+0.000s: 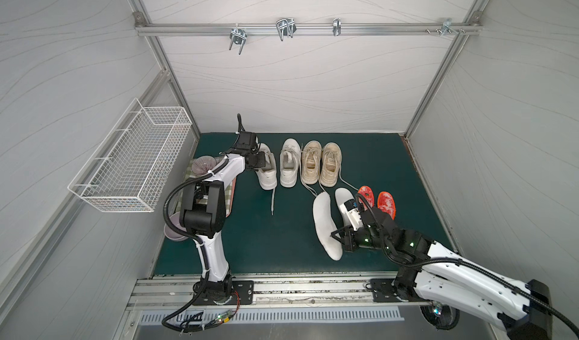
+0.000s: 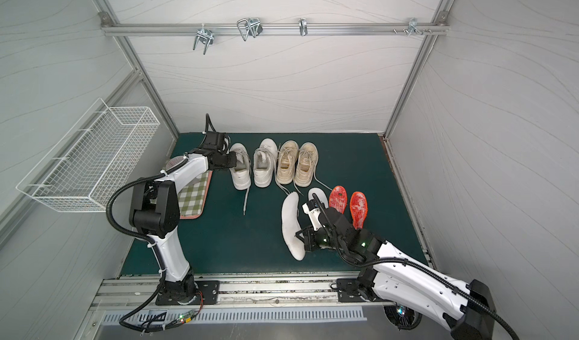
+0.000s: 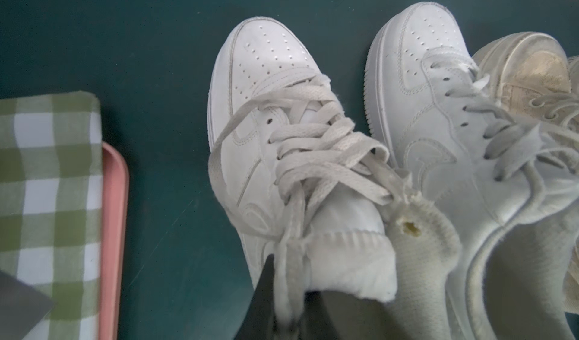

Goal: Remove the insole from the shoe
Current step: Move the shoe to the center of the board, then place the insole at the center of the board.

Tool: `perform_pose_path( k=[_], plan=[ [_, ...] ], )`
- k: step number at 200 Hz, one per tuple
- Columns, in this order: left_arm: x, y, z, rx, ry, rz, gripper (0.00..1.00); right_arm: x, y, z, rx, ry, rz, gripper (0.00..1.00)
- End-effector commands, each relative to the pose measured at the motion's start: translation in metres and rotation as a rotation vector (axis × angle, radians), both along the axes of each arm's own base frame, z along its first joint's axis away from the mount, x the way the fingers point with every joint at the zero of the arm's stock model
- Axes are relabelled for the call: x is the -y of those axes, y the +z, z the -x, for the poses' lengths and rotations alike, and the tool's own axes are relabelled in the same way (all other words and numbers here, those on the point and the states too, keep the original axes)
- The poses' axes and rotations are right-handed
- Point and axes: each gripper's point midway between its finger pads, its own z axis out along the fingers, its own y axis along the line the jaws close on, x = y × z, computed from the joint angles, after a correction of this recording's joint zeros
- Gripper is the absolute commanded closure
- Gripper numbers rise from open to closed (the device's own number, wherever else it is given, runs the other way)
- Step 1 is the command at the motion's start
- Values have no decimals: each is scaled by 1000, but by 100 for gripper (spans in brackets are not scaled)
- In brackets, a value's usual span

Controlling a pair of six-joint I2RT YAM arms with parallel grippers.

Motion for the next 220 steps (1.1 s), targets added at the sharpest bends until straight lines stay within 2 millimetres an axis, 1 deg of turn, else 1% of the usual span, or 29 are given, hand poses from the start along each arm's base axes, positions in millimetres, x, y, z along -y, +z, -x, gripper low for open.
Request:
perform_pose_path(
  k=[1,23,26,30,47,68,86,97,106,108,114,128,151,178,199,220],
  plan=[
    [12,40,-29,114,-56,23,95,-2,-6,-1,-14,-23,-5,100],
    [11,38,-26,89,-36,33,83,-4,-13,-3,-33,-32,5,100],
    [10,38,-25,89,-32,35,80,-5,-13,-3,-34,-31,7,100],
    [10,37,-24,86,-27,38,74,-5,-13,-4,-38,-35,9,100],
    [5,40,-15,69,20,47,62,-11,-13,-8,-42,-40,16,100],
    [-6,52,3,54,113,62,51,-20,-5,-15,-42,-34,19,100],
    [-17,63,28,20,206,75,43,-25,1,-27,-39,-45,25,100],
    [-19,68,46,10,240,104,40,-26,1,-38,-53,-67,31,100],
    [-20,73,61,17,266,137,37,-26,-2,-46,-79,-85,31,100],
    [-20,69,64,8,271,139,37,-26,-2,-48,-85,-89,31,100],
    [-21,72,74,17,289,160,35,-27,-3,-54,-94,-98,25,100],
    [-23,71,98,30,306,194,31,-29,-9,-63,-109,-113,36,100],
    [-22,70,131,59,306,250,26,-36,-21,-72,-130,-113,58,100],
    [-19,70,160,100,291,292,23,-38,-34,-79,-136,-129,81,100],
    [-16,68,178,126,276,316,22,-33,-46,-82,-142,-153,110,100],
    [-8,63,191,134,252,322,21,-22,-63,-80,-177,-187,152,100]
  ],
)
